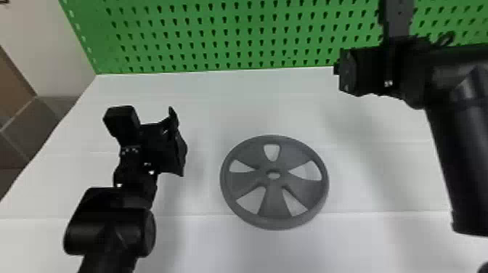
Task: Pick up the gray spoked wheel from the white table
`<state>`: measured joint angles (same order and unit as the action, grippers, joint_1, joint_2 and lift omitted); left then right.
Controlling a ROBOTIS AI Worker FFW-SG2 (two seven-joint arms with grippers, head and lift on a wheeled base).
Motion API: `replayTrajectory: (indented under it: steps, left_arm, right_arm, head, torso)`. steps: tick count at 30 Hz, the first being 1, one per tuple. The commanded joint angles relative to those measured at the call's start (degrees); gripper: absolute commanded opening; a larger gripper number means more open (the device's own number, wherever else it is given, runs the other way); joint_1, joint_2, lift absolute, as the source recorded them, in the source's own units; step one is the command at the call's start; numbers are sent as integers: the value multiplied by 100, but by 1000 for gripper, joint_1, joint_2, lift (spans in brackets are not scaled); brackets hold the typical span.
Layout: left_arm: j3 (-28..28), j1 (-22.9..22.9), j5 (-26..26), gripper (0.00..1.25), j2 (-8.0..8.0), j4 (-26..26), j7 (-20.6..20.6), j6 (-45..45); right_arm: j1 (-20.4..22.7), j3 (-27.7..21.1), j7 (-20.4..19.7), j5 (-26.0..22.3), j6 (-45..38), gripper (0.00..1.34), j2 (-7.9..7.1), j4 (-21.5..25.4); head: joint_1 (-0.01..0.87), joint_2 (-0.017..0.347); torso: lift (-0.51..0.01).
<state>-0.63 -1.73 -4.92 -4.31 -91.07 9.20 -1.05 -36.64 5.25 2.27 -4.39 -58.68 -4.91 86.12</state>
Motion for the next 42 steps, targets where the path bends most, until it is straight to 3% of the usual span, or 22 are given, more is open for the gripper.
replayTrajectory:
  steps: [1, 12, 18, 27, 42]
  left_arm:
    - [-25, 14, 9, 1062, 0, -8, 3, 0]
    - [-16, -12, 97, 1062, 0, -25, 3, 0]
    - [11, -21, 158, 1062, -9, -25, 3, -53]
    - [19, -47, 229, 1062, -9, -25, -6, -105]
    - [107, -135, 334, 1062, -62, -25, -6, -185]
  right_arm:
    - [-396, 47, 1, -308, -583, 1224, -54, -306]
    - [-1266, 451, 1, -607, -1488, 1226, -292, -1308]
    - [-1556, 548, 1, -1126, -1681, 1227, -423, -2108]
    - [-1952, 1260, 1, -1873, -1875, 1227, -757, -2970]
    - [-2585, 2455, 10, -2910, -2288, 1227, -1135, -4200]
  head:
    - [779, 118]
    - [779, 118]
    - [779, 118]
    - [779, 118]
    - [779, 118]
  torso:
    - [-87]
    - [-87]
    - [-87]
    - [-87]
    - [-87]
